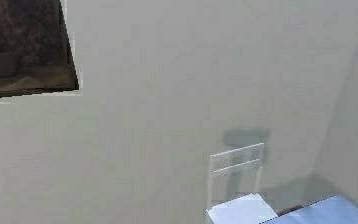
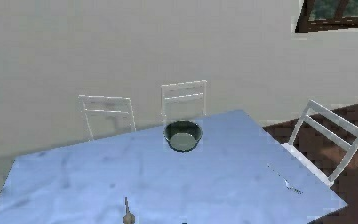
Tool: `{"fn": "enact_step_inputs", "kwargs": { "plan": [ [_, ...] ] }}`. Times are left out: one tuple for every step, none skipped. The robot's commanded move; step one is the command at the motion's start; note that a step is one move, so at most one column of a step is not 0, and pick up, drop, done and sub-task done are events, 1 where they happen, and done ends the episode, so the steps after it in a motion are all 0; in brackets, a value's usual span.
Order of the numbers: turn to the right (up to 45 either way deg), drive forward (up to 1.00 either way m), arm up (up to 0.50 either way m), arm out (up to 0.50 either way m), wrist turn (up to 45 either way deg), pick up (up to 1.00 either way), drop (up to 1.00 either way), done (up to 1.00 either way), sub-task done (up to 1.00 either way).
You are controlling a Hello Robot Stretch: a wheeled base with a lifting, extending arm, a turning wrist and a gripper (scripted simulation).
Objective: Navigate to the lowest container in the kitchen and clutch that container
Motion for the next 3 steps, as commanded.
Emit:
{"fn": "enact_step_inputs", "kwargs": {
  "plan": [
    [0.0,0.00,0.30,0.00,0.0,0.00,0.00,0.00,0.00],
    [0.0,0.00,0.00,0.48,0.0,0.00,0.00,0.00,0.00],
    [0.0,0.00,0.00,0.00,45.0,0.00,0.00,0.00,0.00]
  ]
}}
